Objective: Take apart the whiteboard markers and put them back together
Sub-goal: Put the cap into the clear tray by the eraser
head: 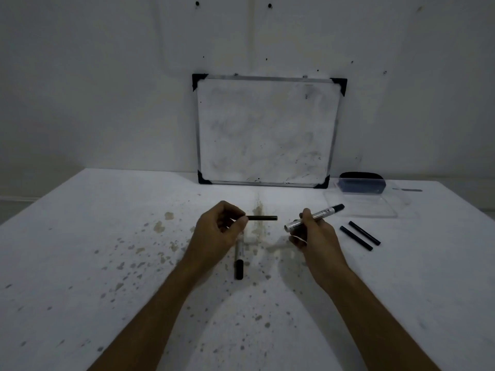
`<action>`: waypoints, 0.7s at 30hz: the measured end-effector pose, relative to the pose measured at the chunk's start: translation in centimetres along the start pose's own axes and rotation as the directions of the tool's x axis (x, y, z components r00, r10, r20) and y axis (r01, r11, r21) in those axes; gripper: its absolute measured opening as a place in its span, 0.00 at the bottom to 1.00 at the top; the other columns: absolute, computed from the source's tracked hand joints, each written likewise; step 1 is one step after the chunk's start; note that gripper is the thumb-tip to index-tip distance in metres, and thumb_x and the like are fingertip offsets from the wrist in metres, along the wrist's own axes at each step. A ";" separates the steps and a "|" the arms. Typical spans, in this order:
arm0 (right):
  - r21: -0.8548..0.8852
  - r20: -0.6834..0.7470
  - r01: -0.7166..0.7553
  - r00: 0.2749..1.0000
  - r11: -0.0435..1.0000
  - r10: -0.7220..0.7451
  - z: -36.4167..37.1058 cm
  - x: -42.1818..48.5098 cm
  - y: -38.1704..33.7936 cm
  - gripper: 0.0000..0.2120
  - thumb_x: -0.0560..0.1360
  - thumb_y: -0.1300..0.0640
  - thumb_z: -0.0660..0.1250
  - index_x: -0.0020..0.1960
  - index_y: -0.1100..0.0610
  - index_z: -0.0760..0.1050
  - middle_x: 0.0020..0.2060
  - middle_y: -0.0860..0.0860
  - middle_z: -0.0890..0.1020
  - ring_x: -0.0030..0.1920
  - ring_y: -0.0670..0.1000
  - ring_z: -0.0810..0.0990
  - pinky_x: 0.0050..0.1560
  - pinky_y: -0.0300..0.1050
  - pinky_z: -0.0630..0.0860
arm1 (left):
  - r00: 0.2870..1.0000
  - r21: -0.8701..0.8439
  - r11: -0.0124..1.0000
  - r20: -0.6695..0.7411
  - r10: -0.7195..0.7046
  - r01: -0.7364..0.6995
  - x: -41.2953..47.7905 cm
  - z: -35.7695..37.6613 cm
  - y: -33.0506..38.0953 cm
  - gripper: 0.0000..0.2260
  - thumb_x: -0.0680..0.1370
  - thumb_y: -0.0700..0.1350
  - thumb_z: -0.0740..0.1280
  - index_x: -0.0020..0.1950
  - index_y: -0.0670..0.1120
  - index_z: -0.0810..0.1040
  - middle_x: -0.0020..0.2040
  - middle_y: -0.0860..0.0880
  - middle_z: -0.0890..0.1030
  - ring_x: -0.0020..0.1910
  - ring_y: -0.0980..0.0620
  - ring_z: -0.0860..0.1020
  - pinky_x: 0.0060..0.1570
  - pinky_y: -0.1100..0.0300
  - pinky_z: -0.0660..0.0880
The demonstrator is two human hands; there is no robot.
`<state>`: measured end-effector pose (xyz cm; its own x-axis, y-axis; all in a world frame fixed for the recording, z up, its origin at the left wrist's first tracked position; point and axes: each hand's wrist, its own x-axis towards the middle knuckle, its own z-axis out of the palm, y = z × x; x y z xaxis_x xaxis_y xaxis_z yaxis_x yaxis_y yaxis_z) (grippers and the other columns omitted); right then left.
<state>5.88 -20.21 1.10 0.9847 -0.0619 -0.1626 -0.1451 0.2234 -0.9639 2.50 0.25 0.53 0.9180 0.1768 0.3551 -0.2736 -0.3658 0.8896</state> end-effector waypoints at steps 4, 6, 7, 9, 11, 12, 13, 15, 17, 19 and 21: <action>-0.604 0.195 0.359 0.932 0.711 -0.305 -0.7 -0.2 1.0 0.16 0.85 0.43 0.52 0.55 0.52 0.74 0.39 0.50 0.79 0.41 0.52 0.78 0.35 0.38 0.69 | 0.997 -0.085 0.996 -0.068 -0.042 0.037 0.3 -0.7 -0.8 0.02 0.79 0.39 0.71 0.50 0.45 0.81 0.44 0.45 0.85 0.38 0.52 0.82 0.41 0.61 0.80; -0.734 0.266 0.436 0.890 0.520 -0.372 -0.9 0.3 1.5 0.20 0.85 0.45 0.52 0.71 0.52 0.71 0.43 0.53 0.80 0.43 0.53 0.79 0.35 0.37 0.68 | 0.995 -0.113 0.992 -0.070 -0.073 0.065 0.2 -0.4 -1.1 0.02 0.79 0.39 0.71 0.51 0.42 0.81 0.44 0.44 0.85 0.36 0.58 0.80 0.38 0.64 0.77; -0.783 0.293 0.455 0.872 0.425 -0.393 -1.0 0.6 1.8 0.23 0.85 0.46 0.53 0.77 0.53 0.66 0.45 0.54 0.80 0.44 0.53 0.78 0.37 0.39 0.69 | 0.994 -0.123 0.989 -0.071 -0.086 0.077 0.2 -0.3 -1.3 0.02 0.79 0.38 0.71 0.51 0.41 0.81 0.44 0.43 0.84 0.35 0.60 0.80 0.37 0.65 0.77; -0.839 0.346 0.468 0.852 0.278 -0.392 -1.3 1.0 2.2 0.26 0.84 0.45 0.56 0.80 0.54 0.62 0.47 0.56 0.79 0.45 0.53 0.78 0.40 0.43 0.72 | 0.992 -0.126 0.988 -0.076 -0.100 0.090 0.2 0.0 -1.7 0.02 0.79 0.39 0.72 0.50 0.41 0.82 0.44 0.43 0.85 0.36 0.59 0.81 0.37 0.65 0.76; -0.850 0.381 0.476 0.852 0.226 -0.360 -1.5 1.0 2.7 0.25 0.84 0.45 0.58 0.78 0.52 0.65 0.48 0.56 0.77 0.46 0.54 0.77 0.44 0.44 0.73 | 0.992 -0.111 0.990 -0.076 -0.096 0.087 0.2 0.2 -1.8 0.02 0.78 0.40 0.73 0.49 0.43 0.82 0.45 0.44 0.85 0.39 0.56 0.82 0.39 0.65 0.77; -0.852 0.399 0.482 0.850 0.203 -0.343 -1.7 0.9 2.9 0.25 0.83 0.45 0.58 0.78 0.51 0.66 0.48 0.55 0.75 0.47 0.53 0.76 0.45 0.44 0.72 | 0.993 -0.105 0.991 -0.076 -0.091 0.083 0.2 0.3 -1.9 0.02 0.78 0.41 0.73 0.50 0.44 0.82 0.45 0.45 0.86 0.41 0.54 0.83 0.41 0.64 0.78; -0.858 0.414 0.485 0.847 0.169 -0.333 -1.7 0.9 3.1 0.24 0.83 0.44 0.58 0.77 0.50 0.67 0.48 0.54 0.75 0.48 0.53 0.74 0.45 0.44 0.70 | 0.994 -0.098 0.992 -0.073 -0.083 0.076 0.1 0.4 -1.9 0.03 0.78 0.42 0.73 0.50 0.45 0.83 0.46 0.46 0.86 0.43 0.53 0.84 0.43 0.63 0.80; -0.872 0.420 0.476 0.848 0.116 -0.322 -1.7 1.2 3.4 0.23 0.83 0.44 0.58 0.76 0.49 0.69 0.49 0.55 0.75 0.49 0.53 0.73 0.46 0.44 0.70 | 0.996 -0.081 0.995 -0.059 -0.067 0.062 0.0 0.7 -1.7 0.03 0.78 0.44 0.74 0.51 0.47 0.83 0.47 0.49 0.87 0.47 0.53 0.85 0.48 0.61 0.82; -0.878 0.414 0.467 0.853 0.107 -0.318 -1.9 1.2 3.3 0.22 0.83 0.44 0.60 0.75 0.49 0.72 0.50 0.56 0.76 0.49 0.53 0.74 0.48 0.46 0.72 | 0.997 -0.040 0.998 -0.058 -0.050 0.048 -0.1 1.1 -1.5 0.04 0.78 0.46 0.74 0.51 0.48 0.84 0.46 0.51 0.87 0.47 0.54 0.85 0.49 0.62 0.82; -0.872 0.399 0.467 0.852 0.146 -0.340 -2.1 1.0 3.0 0.22 0.81 0.43 0.64 0.72 0.50 0.75 0.52 0.55 0.78 0.52 0.53 0.76 0.52 0.47 0.75 | 0.995 0.049 0.998 -0.101 -0.025 0.030 -0.3 1.5 -1.3 0.05 0.78 0.47 0.73 0.51 0.48 0.84 0.45 0.54 0.86 0.46 0.59 0.83 0.46 0.68 0.80; -0.848 0.369 0.480 0.838 0.223 -0.402 -2.2 0.5 2.1 0.23 0.78 0.40 0.68 0.69 0.49 0.77 0.57 0.53 0.78 0.56 0.52 0.76 0.59 0.48 0.75 | 0.991 0.130 0.992 -0.132 0.010 0.007 -0.5 1.8 -1.0 0.05 0.78 0.48 0.73 0.52 0.49 0.84 0.45 0.56 0.85 0.46 0.64 0.81 0.42 0.73 0.77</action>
<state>5.81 -21.95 -1.48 0.9191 0.2172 0.3288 0.3591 -0.8054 -0.4717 2.79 -1.15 -1.02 0.8691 0.2925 0.3989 -0.2273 -0.4800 0.8473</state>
